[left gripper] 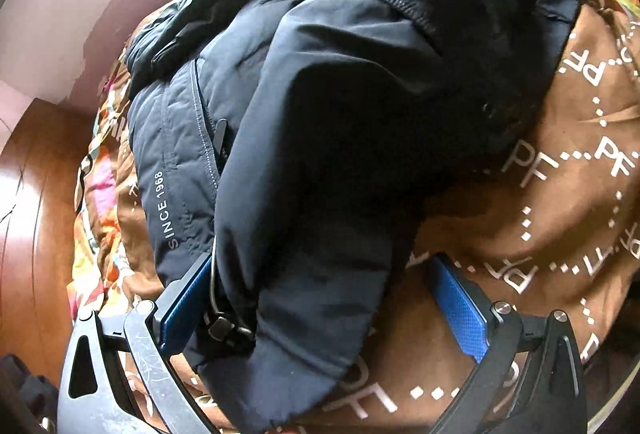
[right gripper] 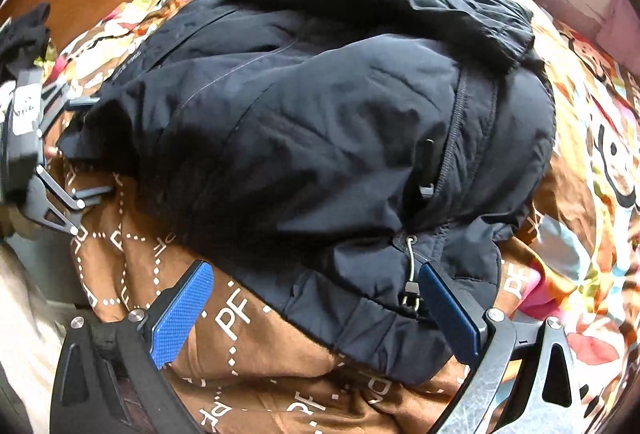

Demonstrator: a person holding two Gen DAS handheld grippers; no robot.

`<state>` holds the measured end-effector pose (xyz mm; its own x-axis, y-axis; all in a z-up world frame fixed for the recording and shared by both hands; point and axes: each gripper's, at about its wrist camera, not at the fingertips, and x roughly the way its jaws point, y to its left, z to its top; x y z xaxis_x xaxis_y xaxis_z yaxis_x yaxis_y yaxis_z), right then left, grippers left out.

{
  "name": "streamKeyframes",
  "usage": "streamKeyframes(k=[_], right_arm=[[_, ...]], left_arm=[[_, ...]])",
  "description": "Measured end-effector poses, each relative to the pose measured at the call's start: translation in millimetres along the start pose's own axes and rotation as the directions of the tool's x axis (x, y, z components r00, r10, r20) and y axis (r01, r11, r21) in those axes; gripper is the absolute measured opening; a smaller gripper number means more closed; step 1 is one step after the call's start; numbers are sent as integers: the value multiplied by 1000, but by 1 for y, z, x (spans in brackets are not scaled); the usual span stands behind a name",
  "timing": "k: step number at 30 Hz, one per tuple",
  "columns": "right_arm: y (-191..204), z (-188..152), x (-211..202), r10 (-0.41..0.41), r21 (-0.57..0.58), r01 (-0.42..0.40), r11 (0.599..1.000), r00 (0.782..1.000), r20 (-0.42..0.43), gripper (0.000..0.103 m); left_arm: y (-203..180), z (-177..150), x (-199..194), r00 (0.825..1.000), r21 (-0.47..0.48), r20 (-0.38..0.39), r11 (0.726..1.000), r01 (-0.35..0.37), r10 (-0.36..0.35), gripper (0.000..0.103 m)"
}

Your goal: Fold large clothes

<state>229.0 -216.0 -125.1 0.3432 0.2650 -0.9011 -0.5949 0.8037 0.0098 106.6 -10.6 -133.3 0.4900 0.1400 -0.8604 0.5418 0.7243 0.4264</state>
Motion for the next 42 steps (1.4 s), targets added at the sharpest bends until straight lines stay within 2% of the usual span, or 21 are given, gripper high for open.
streamKeyframes(k=[6, 11, 15, 16, 17, 18, 20, 23, 26, 29, 35, 38, 42], right_arm=[[-4, -7, 17, -31, -4, 30, 1000, 999, -40, 103], [-3, -9, 27, -45, -23, 43, 999, 997, -64, 103], [-6, -8, 25, -34, -3, 34, 999, 998, -58, 103], [-7, -8, 25, -34, 1, 34, 999, 998, -57, 103], [-9, -8, 25, -34, 3, 34, 999, 998, -57, 103], [-11, -8, 24, -34, 6, 34, 999, 998, -55, 103], [-10, -7, 23, -35, 6, 35, 999, 998, -46, 103], [-12, -9, 23, -33, 5, 33, 999, 998, -44, 103], [-9, -12, 25, -32, -8, 31, 999, 999, -43, 103], [-4, -14, 27, -38, -27, 37, 999, 998, -41, 103], [11, -17, 17, 16, -83, -17, 996, 1000, -15, 103], [24, -24, 12, -36, -148, 36, 988, 999, 3, 103], [31, -29, 15, -81, -158, 83, 984, 997, 20, 103]], left_arm=[[7, 1, 9, 1000, -29, -3, 999, -26, 26, 101], [3, 6, 10, 997, -14, 13, 997, -77, 78, 84], [5, 13, 19, 992, -15, 4, 992, -125, 125, 78], [6, 14, 19, 992, -19, 3, 991, -130, 130, 71], [8, 14, 19, 990, -21, 7, 990, -141, 141, 57], [12, 14, 17, 987, -23, 12, 987, -161, 161, 51], [22, 15, 13, 989, -39, 18, 988, -149, 150, 37], [40, 20, 2, 991, -102, 43, 988, -119, 124, 27], [46, 27, -8, 991, -109, 76, 989, -97, 105, 17], [51, 37, -20, 992, -117, 100, 991, -69, 81, 14], [78, 64, -55, 987, -178, 159, 984, 12, 17, 11], [85, 82, -71, 981, -208, 192, 977, 36, 5, 10], [95, 102, -88, 971, -217, 239, 976, 35, 19, 10]])
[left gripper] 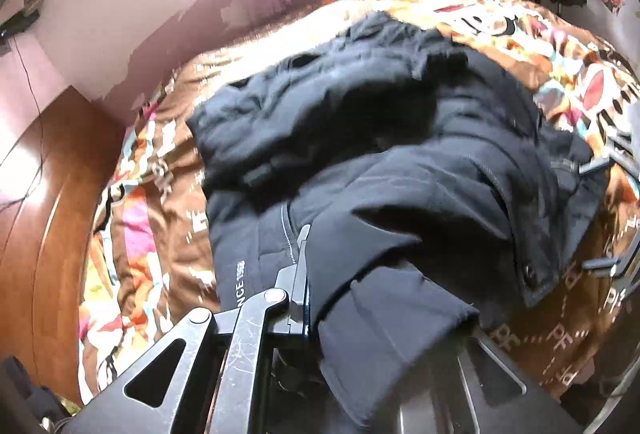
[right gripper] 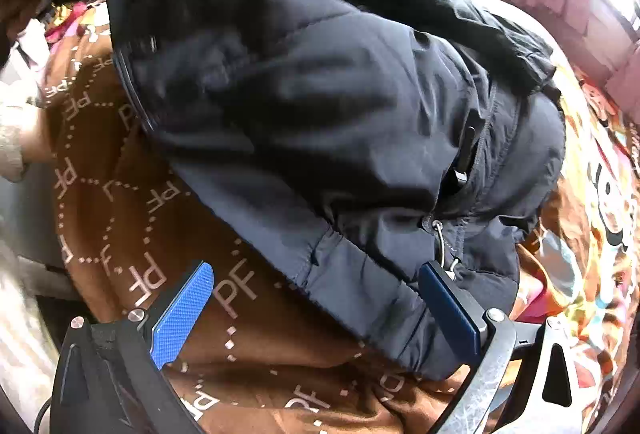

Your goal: Fold large clothes

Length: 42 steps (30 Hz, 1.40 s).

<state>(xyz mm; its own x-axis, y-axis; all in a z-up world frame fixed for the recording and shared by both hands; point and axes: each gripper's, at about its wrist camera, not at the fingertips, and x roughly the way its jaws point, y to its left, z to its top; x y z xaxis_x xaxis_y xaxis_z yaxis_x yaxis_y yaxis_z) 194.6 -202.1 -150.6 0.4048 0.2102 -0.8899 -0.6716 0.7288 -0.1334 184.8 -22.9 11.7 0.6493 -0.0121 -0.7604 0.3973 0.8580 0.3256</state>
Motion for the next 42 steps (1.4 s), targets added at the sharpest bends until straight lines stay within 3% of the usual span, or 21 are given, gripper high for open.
streamKeyframes(k=[7, 13, 17, 21, 24, 30, 32, 34, 38, 42], right_arm=[[-3, -2, 18, -185, 40, 185, 982, 983, -5, 103], [-24, 2, 21, -280, 95, 279, 956, 960, -4, 103], [-41, 10, 14, -379, 112, 374, 921, 925, 26, 101], [-49, 15, -6, -430, 124, 418, 900, 899, 88, 98], [-50, 22, -21, -441, 112, 428, 897, 887, 136, 90], [-57, 41, -55, -420, 117, 404, 907, 881, 217, 58], [-60, 48, -71, -403, 126, 383, 915, 882, 243, 35], [-61, 53, -86, -403, 148, 376, 915, 874, 271, 21], [-75, 66, -115, -379, 232, 316, 920, 866, 326, 12], [-92, 76, -136, -323, 282, 224, 933, 869, 376, 10]], left_arm=[[10, 30, -5, 999, -31, 30, 999, 12, -11, 9], [24, 52, -4, 999, -87, 41, 996, 18, -14, 9], [32, 60, -5, 999, -110, 45, 994, 20, -15, 9], [39, 58, -8, 999, -118, 45, 993, 7, -1, 9], [47, 55, -11, 999, -136, 47, 991, -2, 9, 9], [58, 43, -20, 999, -139, 41, 990, -21, 27, 9], [58, 38, -24, 999, -133, 44, 991, -20, 26, 9], [58, 34, -27, 998, -128, 46, 991, -25, 31, 9], [62, 32, -34, 999, -146, 50, 989, -14, 22, 8], [67, 36, -44, 997, -170, 74, 985, -22, 35, 8]])
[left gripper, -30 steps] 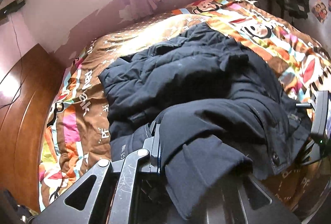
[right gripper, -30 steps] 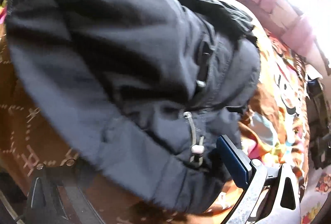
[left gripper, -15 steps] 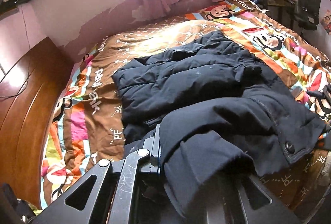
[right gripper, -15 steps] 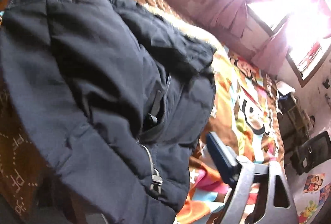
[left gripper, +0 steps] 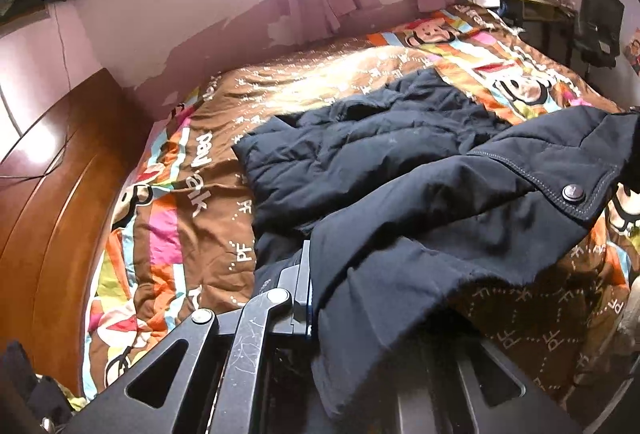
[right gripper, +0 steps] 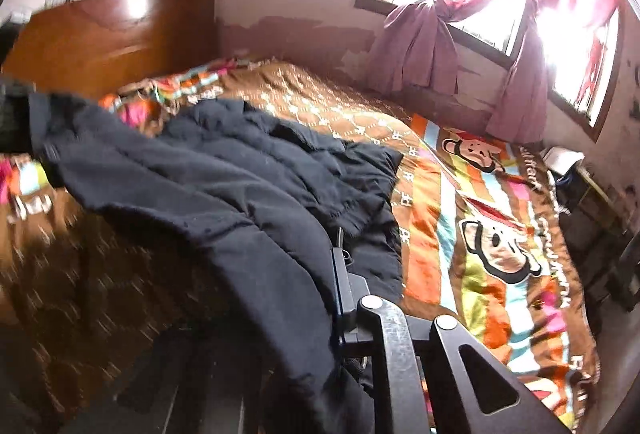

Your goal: Fold large clothes

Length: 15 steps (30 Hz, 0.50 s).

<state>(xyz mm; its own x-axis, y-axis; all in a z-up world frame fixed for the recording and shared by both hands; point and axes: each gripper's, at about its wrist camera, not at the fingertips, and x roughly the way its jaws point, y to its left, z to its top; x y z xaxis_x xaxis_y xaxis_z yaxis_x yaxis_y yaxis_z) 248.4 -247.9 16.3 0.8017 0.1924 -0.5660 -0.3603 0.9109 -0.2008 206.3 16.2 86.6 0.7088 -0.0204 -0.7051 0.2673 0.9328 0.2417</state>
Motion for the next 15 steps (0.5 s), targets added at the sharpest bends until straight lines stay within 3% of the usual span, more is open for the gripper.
streamKeyframes(k=[9, 15], right_arm=[[0, 9, -34, 3, -14, -2, 1000, 997, 81, 8], [8, 8, -78, 20, -39, -15, 999, 989, 146, 7]], left_arm=[[-1, -8, -45, 986, -16, 153, 998, -59, 60, 7], [-1, -26, -92, 977, 15, 212, 999, -41, 37, 7]])
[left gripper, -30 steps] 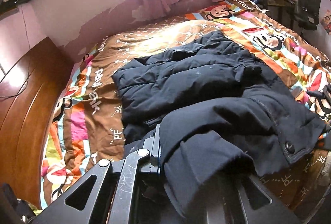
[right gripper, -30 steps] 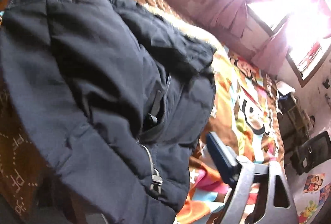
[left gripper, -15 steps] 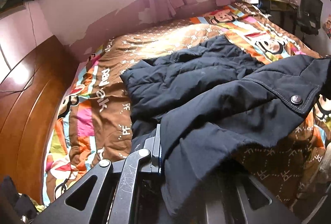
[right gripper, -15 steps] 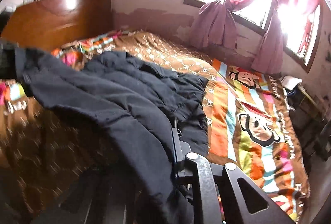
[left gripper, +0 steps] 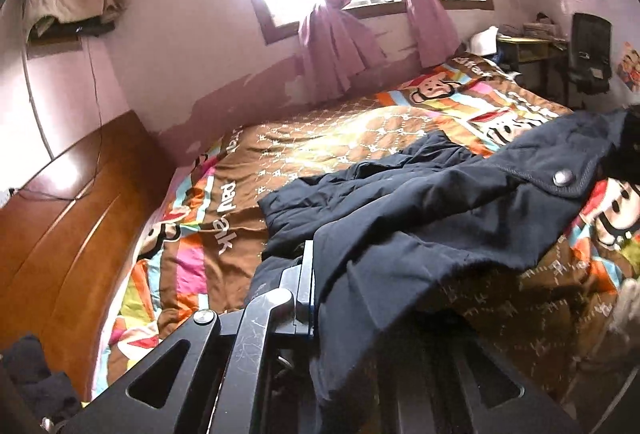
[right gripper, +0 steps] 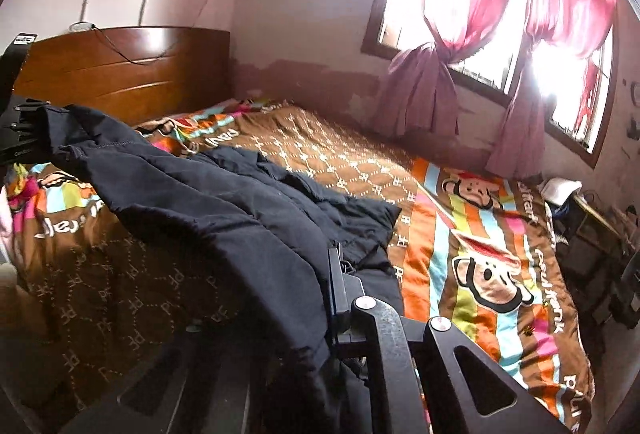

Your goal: Fold large clothes

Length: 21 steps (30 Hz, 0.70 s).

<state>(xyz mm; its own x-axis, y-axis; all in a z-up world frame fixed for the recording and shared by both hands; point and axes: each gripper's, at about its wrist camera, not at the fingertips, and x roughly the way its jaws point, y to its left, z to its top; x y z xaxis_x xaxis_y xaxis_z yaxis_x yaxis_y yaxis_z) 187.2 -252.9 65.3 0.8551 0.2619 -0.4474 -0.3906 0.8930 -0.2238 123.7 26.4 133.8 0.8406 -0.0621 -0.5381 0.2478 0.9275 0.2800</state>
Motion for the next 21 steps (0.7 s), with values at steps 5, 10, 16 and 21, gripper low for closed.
streamKeyframes(k=[5, 10, 16, 21], right_arm=[[3, 1, -32, 18, -15, -18, 1000, 1000, -1, 7], [1, 2, -29, 21, -46, -23, 999, 999, -50, 7], [-10, 30, 15, 17, -39, -22, 999, 992, -129, 7], [-24, 62, 54, 10, -50, -20, 999, 983, -186, 7]], left_arm=[[-9, -3, -21, 1000, 49, -12, 998, 29, -28, 7], [-13, 2, -5, 998, 48, -41, 998, 40, -38, 7], [2, 27, 36, 993, 12, -113, 999, 37, -35, 7], [13, 57, 68, 984, 63, -178, 998, 6, 6, 7]])
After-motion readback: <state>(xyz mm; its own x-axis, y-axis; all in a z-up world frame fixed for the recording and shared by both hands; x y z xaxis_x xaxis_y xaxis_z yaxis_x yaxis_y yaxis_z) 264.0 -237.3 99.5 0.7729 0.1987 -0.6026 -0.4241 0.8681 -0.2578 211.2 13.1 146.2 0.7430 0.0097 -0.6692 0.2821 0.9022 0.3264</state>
